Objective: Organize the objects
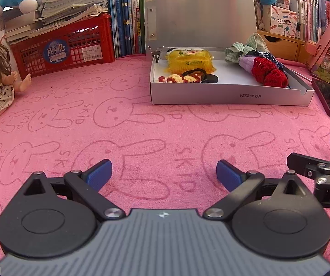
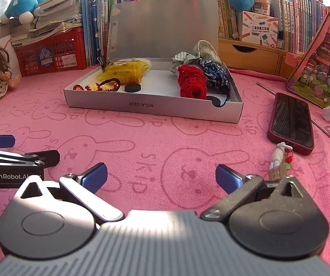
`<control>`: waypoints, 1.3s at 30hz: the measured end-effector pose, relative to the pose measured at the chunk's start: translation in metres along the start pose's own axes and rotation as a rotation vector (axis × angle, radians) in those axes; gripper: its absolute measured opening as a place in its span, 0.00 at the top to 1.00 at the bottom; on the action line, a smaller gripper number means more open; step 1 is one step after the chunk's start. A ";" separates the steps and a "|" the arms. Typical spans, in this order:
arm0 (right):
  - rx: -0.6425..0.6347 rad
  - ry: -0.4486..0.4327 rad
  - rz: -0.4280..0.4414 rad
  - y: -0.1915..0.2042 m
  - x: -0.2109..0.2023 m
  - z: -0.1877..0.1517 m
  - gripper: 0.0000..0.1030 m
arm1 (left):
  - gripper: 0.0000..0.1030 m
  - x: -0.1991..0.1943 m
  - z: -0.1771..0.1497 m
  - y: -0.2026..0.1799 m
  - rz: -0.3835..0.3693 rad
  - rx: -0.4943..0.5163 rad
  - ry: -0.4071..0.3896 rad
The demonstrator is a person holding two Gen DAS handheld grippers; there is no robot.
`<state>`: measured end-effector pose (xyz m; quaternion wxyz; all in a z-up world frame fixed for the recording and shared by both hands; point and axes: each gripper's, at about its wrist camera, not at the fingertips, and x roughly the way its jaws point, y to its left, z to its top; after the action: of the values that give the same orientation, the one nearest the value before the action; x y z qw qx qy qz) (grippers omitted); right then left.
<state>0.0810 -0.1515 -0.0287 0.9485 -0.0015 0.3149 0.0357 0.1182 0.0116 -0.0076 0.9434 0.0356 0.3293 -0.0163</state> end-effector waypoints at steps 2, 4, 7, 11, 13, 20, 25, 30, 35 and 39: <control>0.001 0.009 -0.002 0.000 0.000 -0.003 0.00 | 0.04 -0.003 -0.004 0.000 0.001 -0.008 -0.004; 0.020 0.023 0.002 -0.001 -0.001 -0.005 0.00 | 0.03 -0.006 -0.007 -0.001 0.003 -0.009 -0.006; 0.023 0.018 -0.004 0.000 -0.003 -0.009 0.00 | 0.03 -0.012 -0.012 -0.003 0.014 0.002 -0.019; -0.003 0.010 -0.011 0.004 -0.005 -0.014 0.00 | 0.02 -0.019 -0.019 -0.005 0.017 0.007 -0.031; -0.005 0.010 -0.008 0.004 -0.006 -0.014 0.00 | 0.02 -0.021 -0.021 -0.003 0.008 -0.006 -0.029; -0.005 0.014 -0.006 0.005 -0.004 -0.014 0.00 | 0.00 -0.020 -0.025 0.001 0.005 -0.052 -0.031; -0.004 0.014 -0.005 0.005 -0.004 -0.014 0.00 | 0.00 -0.020 -0.026 0.001 0.008 -0.059 -0.037; -0.004 0.014 -0.005 0.004 -0.004 -0.014 0.00 | 0.00 -0.020 -0.027 0.000 0.011 -0.061 -0.039; -0.004 0.014 -0.005 0.004 -0.004 -0.014 0.00 | 0.00 -0.020 -0.027 0.000 0.011 -0.061 -0.039; -0.004 0.014 -0.005 0.004 -0.004 -0.014 0.00 | 0.00 -0.020 -0.027 0.000 0.011 -0.061 -0.039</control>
<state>0.0691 -0.1478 -0.0372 0.9464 -0.0045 0.3212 0.0337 0.0856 0.0142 -0.0158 0.9503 0.0083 0.3111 -0.0020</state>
